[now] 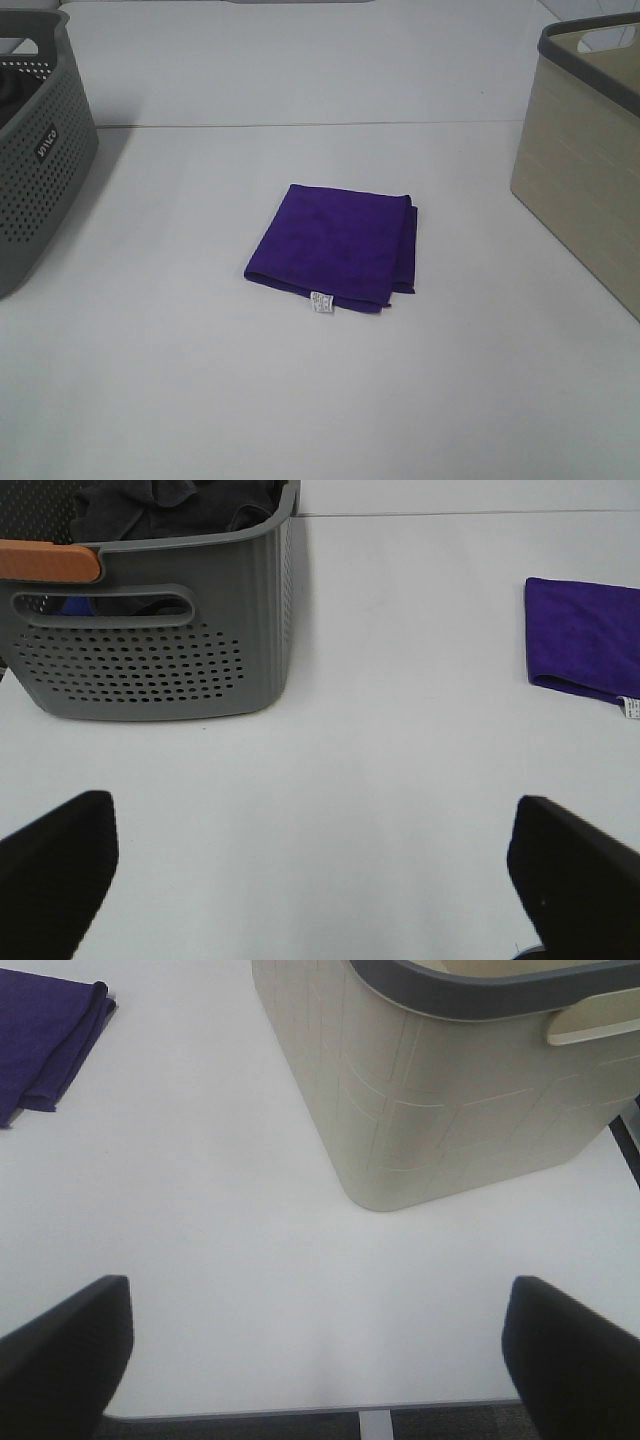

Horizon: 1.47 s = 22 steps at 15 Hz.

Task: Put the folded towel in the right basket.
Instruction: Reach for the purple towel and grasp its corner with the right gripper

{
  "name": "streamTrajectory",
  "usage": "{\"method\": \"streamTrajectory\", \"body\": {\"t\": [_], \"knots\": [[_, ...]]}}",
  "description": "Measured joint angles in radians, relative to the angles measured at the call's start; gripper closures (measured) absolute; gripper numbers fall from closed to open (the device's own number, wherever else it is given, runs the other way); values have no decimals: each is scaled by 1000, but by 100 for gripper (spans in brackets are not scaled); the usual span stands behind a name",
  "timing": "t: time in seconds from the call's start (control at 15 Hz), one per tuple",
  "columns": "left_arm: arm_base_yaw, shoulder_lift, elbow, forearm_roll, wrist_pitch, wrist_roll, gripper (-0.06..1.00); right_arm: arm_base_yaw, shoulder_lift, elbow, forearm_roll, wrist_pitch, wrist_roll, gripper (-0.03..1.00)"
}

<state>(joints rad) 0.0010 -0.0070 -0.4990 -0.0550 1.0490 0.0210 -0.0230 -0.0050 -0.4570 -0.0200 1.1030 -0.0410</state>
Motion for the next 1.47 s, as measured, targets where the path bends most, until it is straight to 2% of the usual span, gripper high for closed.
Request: {"method": "streamTrajectory", "body": {"t": [1.47], "knots": [[0,0,0,0,0,0,-5,0,0,0,-2,0,0,0]]}}
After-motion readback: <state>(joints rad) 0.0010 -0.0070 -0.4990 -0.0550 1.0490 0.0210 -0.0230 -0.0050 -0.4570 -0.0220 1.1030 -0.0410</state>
